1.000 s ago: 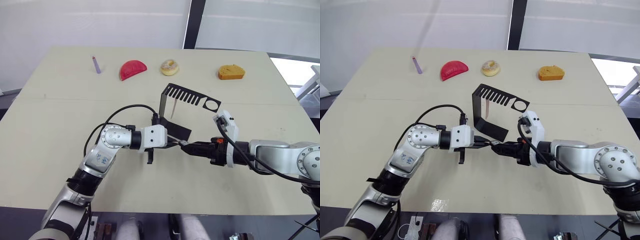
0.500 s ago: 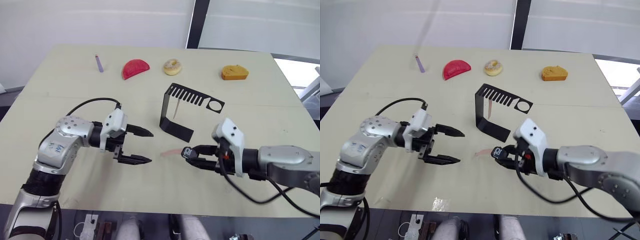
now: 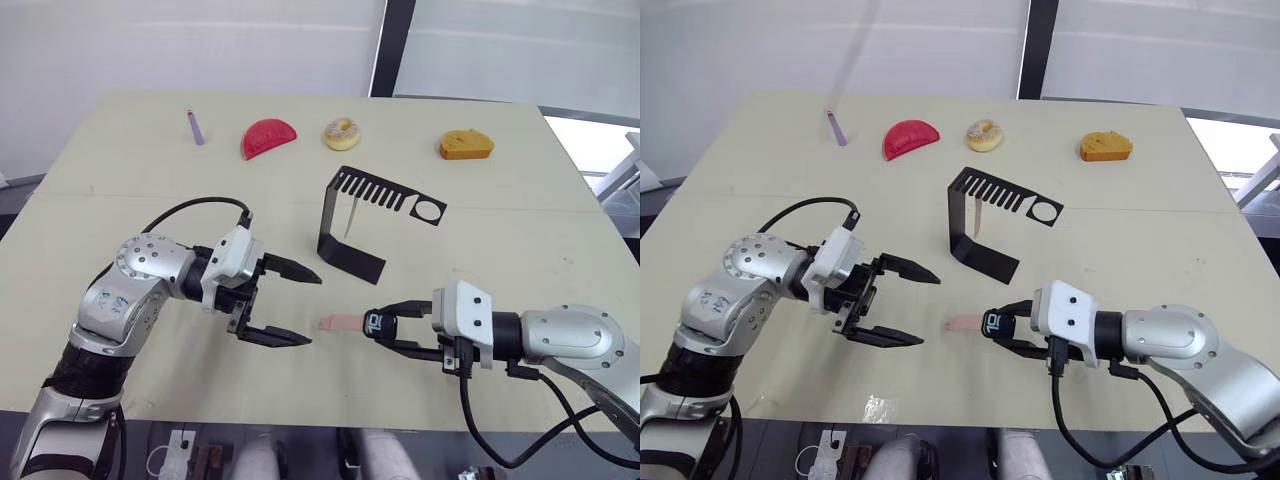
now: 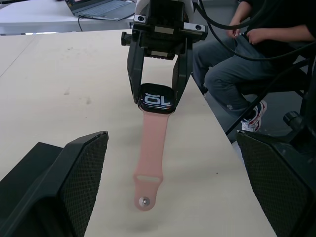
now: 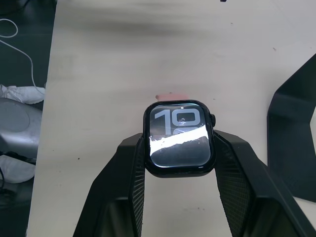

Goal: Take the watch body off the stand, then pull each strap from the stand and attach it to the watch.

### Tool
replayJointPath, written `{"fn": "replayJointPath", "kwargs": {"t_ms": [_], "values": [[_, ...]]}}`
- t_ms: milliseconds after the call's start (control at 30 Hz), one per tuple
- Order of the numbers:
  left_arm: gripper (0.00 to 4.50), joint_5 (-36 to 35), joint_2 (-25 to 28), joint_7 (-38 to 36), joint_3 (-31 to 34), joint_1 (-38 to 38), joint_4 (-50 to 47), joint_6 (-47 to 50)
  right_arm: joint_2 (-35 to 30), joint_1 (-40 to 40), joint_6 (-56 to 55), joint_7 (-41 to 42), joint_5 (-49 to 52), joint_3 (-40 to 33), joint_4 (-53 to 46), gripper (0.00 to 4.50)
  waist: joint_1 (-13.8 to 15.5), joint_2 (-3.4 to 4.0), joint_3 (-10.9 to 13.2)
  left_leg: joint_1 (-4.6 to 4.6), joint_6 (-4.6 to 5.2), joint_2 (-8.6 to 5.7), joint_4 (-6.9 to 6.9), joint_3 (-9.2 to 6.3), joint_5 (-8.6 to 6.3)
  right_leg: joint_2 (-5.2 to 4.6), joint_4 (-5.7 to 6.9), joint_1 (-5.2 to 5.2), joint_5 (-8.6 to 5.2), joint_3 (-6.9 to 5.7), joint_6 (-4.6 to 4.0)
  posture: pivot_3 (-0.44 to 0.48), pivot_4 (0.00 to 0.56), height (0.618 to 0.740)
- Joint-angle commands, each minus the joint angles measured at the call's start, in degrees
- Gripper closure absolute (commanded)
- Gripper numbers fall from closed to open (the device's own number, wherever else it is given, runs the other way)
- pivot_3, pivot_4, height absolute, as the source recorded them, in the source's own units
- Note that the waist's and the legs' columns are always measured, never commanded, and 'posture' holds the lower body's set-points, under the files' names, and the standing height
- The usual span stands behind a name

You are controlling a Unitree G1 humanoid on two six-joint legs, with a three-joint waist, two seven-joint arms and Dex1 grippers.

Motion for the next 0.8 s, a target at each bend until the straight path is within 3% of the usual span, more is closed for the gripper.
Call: {"fn": "replayJointPath", "kwargs": {"t_ms": [33, 333, 467, 667, 800], "values": [[0.06, 0.1, 0.8, 1.5, 2.4, 1.8, -1.8, -1.6, 1.9, -1.3, -0.4, 1.8, -0.4, -1.2, -0.1, 3.01, -0.1, 0.00, 0.0, 0.00, 0.00, 0.00, 0.00, 0.01, 0.00, 0.00, 0.00, 0.00, 0.00, 0.00, 0.00, 0.000, 0.150, 0.737], [0.06, 0.2, 11.0, -0.4, 9.5, 12.1, -1.1, -2.2, 16.7, -9.0, 5.5, -1.1, -7.9, 12.3, 8.2, 3.01, -0.4, 0.00, 0.0, 0.25, -0.04, 0.02, -0.03, 0.14, 0.00, -0.02, 0.30, -0.01, -0.10, 0.09, -0.18, 0.000, 0.150, 0.737], [0.06, 2.4, 11.9, -0.7, 9.3, 14.3, 0.5, -5.4, 18.7, -9.9, 4.4, -0.2, -15.6, 18.4, 13.1, 3.01, 0.1, -0.03, 0.0, 0.23, 0.03, -0.02, -0.02, 0.18, -0.04, -0.06, 0.25, -0.01, -0.09, 0.06, -0.16, 0.000, 0.150, 0.737], [0.06, 2.7, 11.5, -0.8, 8.6, 15.1, 0.1, -6.3, 19.4, -11.5, 3.6, 1.9, -19.1, 18.7, 15.1, 3.01, -0.2, -0.03, 0.0, 0.25, 0.03, 0.00, -0.02, 0.28, -0.05, -0.03, 0.31, -0.06, -0.09, 0.11, -0.17, 0.000, 0.150, 0.737], [0.00, 2.5, 10.6, -0.4, 7.9, 14.4, 1.0, -6.0, 19.0, -13.3, 3.2, 5.0, -16.9, 15.2, 14.1, 1.12, -0.3, -0.03, 0.0, 0.37, 0.01, 0.01, -0.03, 0.41, -0.06, 0.01, 0.40, -0.06, -0.10, 0.20, -0.18, 0.000, 0.150, 0.737]]}}
